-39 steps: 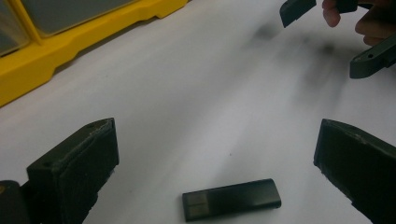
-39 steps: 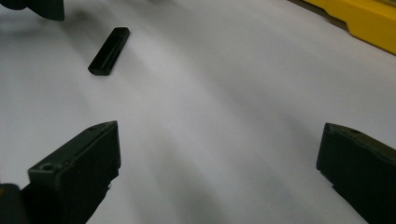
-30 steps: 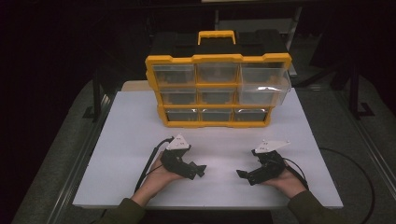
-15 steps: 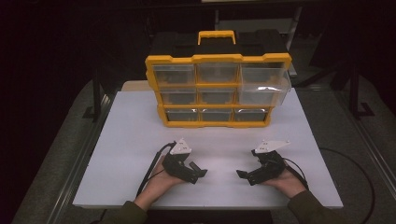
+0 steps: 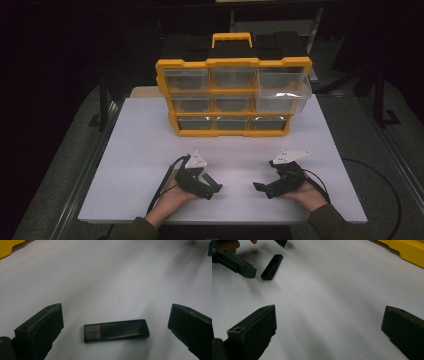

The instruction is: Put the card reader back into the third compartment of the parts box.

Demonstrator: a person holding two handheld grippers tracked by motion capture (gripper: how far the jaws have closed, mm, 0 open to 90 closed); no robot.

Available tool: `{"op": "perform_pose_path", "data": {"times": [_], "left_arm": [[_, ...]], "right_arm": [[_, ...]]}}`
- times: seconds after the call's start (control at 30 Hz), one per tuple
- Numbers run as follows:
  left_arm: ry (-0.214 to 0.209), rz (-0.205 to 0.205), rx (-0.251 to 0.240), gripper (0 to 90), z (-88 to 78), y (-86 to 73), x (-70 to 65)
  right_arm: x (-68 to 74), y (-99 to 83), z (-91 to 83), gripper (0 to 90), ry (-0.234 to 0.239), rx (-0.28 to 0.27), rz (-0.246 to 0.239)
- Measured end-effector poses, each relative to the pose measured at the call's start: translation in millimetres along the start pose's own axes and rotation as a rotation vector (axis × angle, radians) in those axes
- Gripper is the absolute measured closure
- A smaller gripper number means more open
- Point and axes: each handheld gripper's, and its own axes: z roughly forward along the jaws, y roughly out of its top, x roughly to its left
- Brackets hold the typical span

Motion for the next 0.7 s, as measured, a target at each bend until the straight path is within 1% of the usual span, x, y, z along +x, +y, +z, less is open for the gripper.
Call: {"op": "perform_pose_path", "data": {"times": [0.4,0.57,0.7], "left_arm": [[0.018,0.007,0.027,0.1,2.5,-1.8,-3.0],[0.021,0.018,0.032,4.6,2.7,-2.3,-4.9],[0.028,0.016,0.036,6.5,3.0,-2.6,-5.9]], "right_arm": [[0.1,-0.1,0.7,0.0,0.003,0.003,-0.002],[0.1,-0.1,0.8,0.0,0.003,0.004,-0.002],[0.2,-0.1,0.8,0.0,0.004,0.004,-0.002]]}}
